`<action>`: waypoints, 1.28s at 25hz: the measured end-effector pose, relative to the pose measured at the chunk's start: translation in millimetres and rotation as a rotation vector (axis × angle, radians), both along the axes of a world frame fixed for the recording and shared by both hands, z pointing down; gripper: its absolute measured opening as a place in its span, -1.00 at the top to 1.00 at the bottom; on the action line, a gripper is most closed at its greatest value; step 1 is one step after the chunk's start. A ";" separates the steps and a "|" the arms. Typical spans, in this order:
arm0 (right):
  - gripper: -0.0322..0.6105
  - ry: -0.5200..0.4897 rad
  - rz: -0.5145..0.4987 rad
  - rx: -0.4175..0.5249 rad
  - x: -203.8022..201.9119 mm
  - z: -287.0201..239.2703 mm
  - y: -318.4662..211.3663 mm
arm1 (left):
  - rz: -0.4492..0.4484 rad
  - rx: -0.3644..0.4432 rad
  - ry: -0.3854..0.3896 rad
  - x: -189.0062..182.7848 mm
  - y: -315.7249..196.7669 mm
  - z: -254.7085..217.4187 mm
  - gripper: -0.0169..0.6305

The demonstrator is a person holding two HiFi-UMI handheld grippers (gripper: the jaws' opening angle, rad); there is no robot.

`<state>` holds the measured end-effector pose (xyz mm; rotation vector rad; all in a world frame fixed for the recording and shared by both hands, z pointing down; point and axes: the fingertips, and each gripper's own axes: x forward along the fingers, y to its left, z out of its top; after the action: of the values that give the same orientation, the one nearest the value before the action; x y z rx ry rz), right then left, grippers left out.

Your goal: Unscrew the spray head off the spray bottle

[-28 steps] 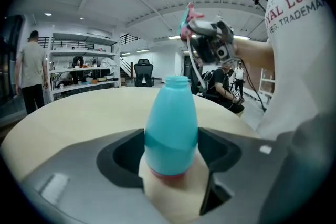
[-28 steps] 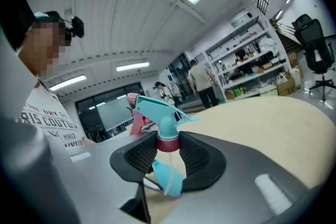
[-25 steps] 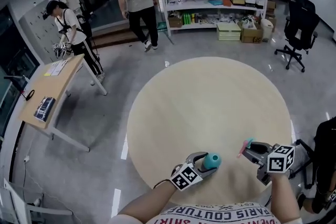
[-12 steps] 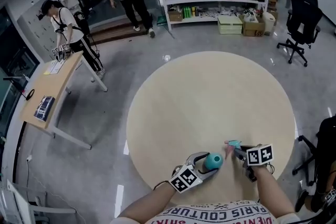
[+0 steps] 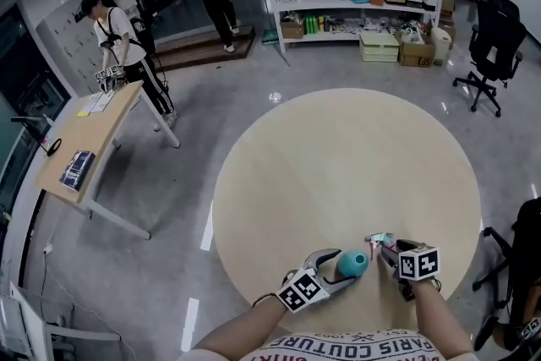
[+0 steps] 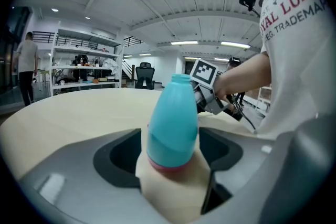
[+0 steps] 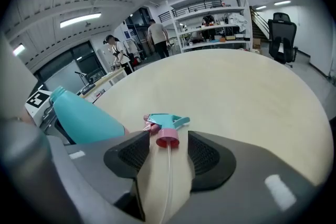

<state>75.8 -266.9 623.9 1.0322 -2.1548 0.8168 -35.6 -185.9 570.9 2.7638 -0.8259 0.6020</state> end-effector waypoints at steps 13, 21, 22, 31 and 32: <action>0.90 -0.373 -0.302 0.494 -41.0 -227.9 97.6 | -0.158 0.130 0.260 -67.6 54.4 -148.1 0.94; 0.89 -0.481 -0.439 0.513 -60.5 -261.7 260.2 | -0.084 0.107 0.317 -19.1 178.7 -193.8 0.94; 0.89 -0.488 -0.433 0.504 -56.5 -256.3 285.4 | -0.085 0.098 0.306 -13.1 202.2 -189.7 0.94; 0.89 -0.469 -0.408 0.431 -9.5 -217.5 524.3 | -0.099 0.047 0.298 45.5 421.3 -178.2 0.94; 0.89 -0.470 -0.403 0.431 -3.9 -222.1 542.2 | -0.090 0.047 0.290 52.4 440.5 -183.0 0.94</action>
<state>71.9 275.3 401.9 0.5856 -2.9026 0.4352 16.8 254.6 387.9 2.7458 -0.8994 0.1610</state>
